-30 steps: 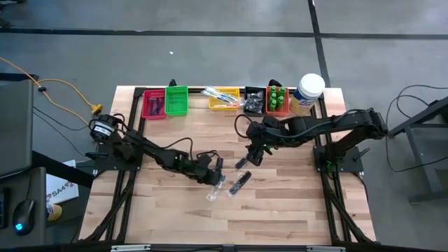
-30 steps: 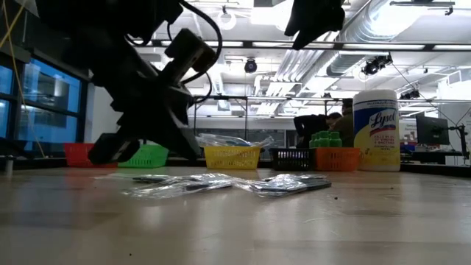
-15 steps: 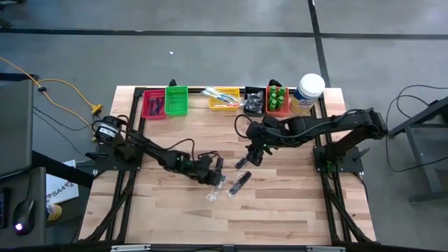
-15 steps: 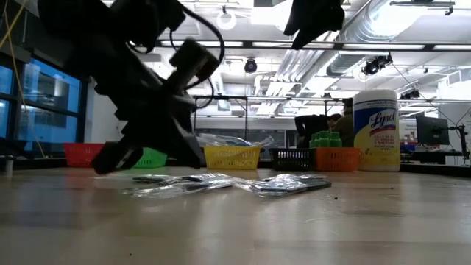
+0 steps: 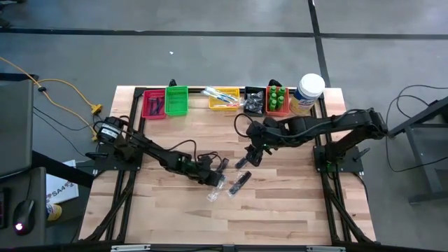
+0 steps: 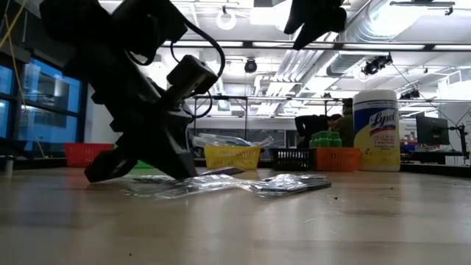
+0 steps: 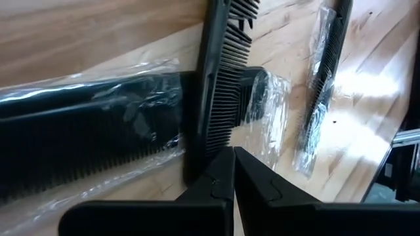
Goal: Pick & Place Travel size toiletries
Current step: Put the black comb into the green bin
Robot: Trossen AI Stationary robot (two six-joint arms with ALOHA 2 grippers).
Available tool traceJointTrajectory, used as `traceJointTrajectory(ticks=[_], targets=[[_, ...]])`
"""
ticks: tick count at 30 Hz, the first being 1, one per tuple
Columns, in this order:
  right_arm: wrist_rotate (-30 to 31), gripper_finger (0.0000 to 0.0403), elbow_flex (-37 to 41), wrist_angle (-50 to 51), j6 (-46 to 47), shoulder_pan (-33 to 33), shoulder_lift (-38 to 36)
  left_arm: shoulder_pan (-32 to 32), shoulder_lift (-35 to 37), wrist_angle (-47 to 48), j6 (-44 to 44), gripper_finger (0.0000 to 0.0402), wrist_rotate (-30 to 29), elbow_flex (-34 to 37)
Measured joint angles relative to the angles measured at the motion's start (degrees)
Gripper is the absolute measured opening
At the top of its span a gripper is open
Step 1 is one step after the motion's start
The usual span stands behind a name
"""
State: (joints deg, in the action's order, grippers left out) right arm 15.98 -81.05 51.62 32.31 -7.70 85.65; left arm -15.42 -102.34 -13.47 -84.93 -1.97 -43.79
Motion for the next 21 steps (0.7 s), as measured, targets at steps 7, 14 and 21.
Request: traceJointTrajectory(ticks=[7,14,21], targets=[[-6.62,0.0238,11.66,-19.86,16.35,-1.14,0.07,0.00,-1.23,0.70,0.24,0.0000,0.11,-0.01],[-10.00,0.0238,25.68,-37.00,30.11,0.28,0.07,0.00,-1.32,0.93,0.63,0.0000,-0.37,0.13],[-15.60,0.0238,28.41,-38.03,29.08,2.95,0.07,0.00,0.87,-3.52,2.32,0.0000,-0.68,0.41]])
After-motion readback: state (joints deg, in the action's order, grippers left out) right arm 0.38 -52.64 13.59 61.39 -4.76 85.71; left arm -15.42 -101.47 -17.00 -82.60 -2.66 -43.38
